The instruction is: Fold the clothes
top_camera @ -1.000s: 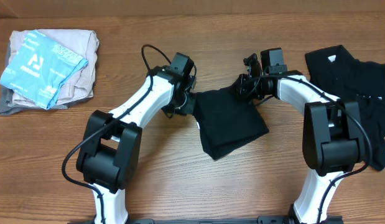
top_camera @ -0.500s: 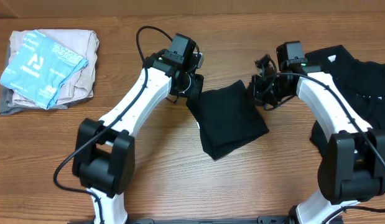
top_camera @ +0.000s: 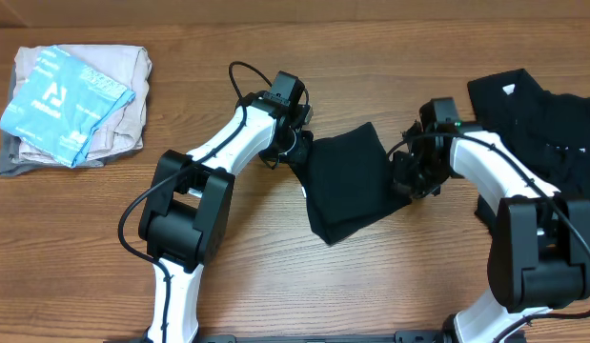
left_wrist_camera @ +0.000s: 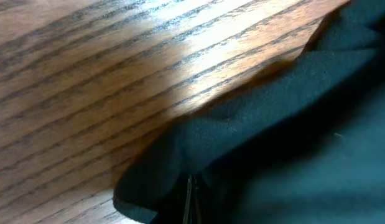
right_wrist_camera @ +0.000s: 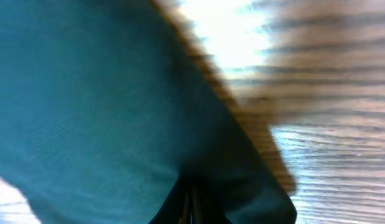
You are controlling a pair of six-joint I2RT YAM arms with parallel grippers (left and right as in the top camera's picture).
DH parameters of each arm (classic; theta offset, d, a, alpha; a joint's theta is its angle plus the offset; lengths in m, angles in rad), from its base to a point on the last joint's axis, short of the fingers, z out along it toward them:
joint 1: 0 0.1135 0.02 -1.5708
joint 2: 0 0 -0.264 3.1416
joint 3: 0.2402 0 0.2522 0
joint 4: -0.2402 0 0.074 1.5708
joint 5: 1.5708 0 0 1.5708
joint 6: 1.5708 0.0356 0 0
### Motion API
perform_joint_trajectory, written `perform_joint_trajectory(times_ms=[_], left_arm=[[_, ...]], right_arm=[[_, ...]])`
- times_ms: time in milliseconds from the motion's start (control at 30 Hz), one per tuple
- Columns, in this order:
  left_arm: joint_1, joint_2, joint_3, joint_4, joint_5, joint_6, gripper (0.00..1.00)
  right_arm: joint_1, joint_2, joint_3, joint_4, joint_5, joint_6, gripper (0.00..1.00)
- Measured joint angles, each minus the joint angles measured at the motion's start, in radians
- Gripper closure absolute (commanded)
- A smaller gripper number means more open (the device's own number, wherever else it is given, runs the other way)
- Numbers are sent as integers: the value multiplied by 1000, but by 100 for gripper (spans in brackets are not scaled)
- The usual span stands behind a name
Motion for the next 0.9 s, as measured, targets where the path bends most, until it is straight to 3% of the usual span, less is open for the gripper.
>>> perform_joint_trajectory(times_ms=[200,400,533,633,733,833,900], left_arm=[[0,-2,42,-64,-15,0,96],[0,-89,182,-196,-87,-24,96],[-5,-212,231,-264,-106,-69,91],[-26,-270,248,-344,-112,-103,89],[-60,-266,243,-408,-114,-129,78],[-104,-243,218,-423,-114,-155,60],[-139,-229,195,-420,-115,-186,37]], right_arm=[[0,0,1,-9,0,8,96],[0,0,121,-163,5,11,96],[-3,-8,249,-264,31,17,84],[-26,-31,320,-296,49,24,62],[-82,-56,351,-297,61,30,41],[-157,-61,356,-302,72,38,0],[-204,-60,356,-304,82,35,0]])
